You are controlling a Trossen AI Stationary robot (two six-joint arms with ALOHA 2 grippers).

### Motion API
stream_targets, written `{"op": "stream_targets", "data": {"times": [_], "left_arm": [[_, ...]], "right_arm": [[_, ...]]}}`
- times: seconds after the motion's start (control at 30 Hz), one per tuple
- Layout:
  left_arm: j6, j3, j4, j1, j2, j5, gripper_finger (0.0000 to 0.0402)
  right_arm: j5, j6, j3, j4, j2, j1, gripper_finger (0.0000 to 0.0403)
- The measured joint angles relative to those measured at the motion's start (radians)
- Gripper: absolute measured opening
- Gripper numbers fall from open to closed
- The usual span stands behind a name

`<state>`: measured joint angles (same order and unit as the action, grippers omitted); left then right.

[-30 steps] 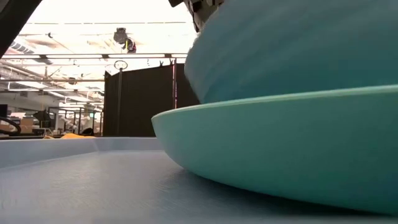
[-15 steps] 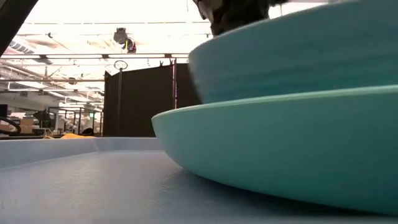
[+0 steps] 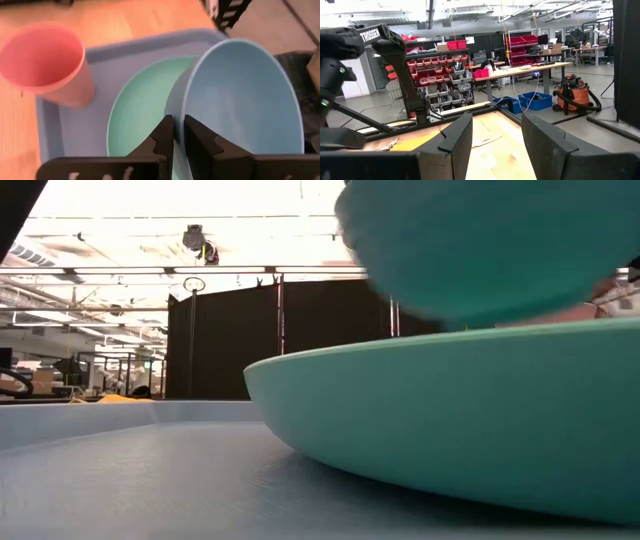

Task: Set up tray
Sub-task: Put the blue bowl on top of the green plate

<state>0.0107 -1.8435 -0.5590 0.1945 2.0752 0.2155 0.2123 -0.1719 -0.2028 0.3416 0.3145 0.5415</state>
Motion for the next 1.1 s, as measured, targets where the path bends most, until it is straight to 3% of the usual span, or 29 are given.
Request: {"op": "stream_targets", "data": {"times": [0.23,0.6,1.1], "left_arm": [[-0.019,0.0,-0.041,-0.005,0.029,0.002,0.0009],[-0.047,0.001,0.003,-0.008,0.129,0.046,0.0013],[-0.04,0.001,0.064,-0.011,0.132,0.052,0.003]], "right_arm": [[0.0,0.0,0.0,0.011,0.0,0.0,0.016],[-0.001,0.0,0.0,0.035,0.01,0.0,0.016],[-0.001,-0.018,0.0,0.035,0.011,0.0,0.016]]}}
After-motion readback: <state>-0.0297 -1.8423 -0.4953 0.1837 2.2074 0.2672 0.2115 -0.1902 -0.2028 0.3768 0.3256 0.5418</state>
